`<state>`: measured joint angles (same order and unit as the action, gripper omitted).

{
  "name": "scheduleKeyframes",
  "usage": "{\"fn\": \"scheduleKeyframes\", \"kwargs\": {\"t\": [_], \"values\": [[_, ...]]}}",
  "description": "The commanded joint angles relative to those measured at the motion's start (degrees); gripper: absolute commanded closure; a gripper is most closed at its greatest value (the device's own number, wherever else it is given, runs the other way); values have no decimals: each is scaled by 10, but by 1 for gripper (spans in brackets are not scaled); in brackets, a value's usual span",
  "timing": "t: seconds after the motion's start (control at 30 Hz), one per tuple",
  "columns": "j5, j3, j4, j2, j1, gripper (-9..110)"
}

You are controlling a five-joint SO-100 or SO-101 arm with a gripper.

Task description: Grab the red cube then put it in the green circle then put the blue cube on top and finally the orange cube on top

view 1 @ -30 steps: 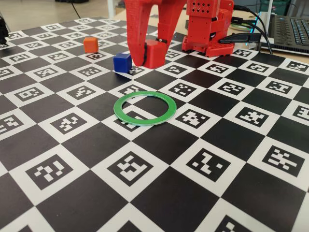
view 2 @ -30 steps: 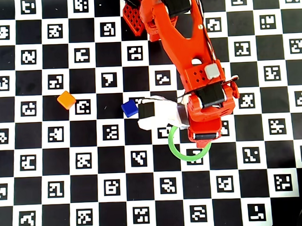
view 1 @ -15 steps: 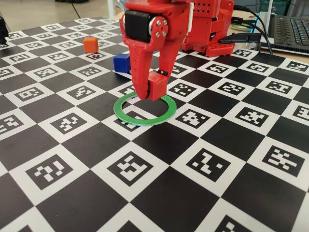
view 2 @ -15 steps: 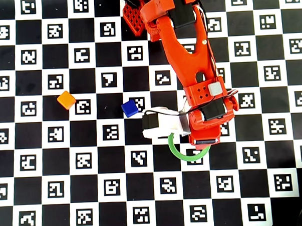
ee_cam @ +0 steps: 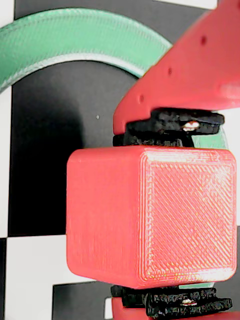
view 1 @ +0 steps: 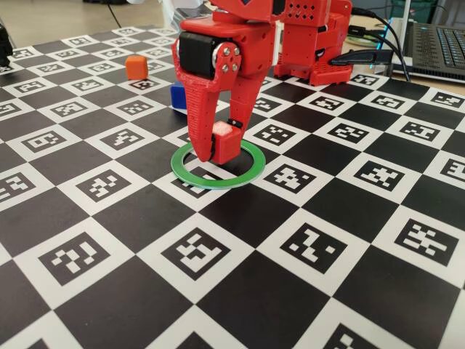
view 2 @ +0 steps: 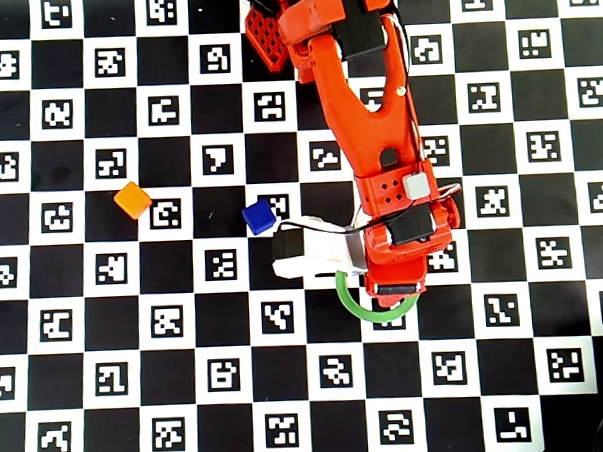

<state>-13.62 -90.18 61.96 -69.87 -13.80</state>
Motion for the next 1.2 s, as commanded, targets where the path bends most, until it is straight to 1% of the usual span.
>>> {"fn": "scheduleKeyframes", "kwargs": {"t": [0.0,0.6,0.67,0.87,1.07,1.17], "values": [[7,7,-4,-7,6,91],[4,5,-9,6,18,90],[2,5,-7,7,18,87],[-11,4,0,7,18,70],[-15,20,26,5,16,68],[-17,41,60,2,13,68]]}}
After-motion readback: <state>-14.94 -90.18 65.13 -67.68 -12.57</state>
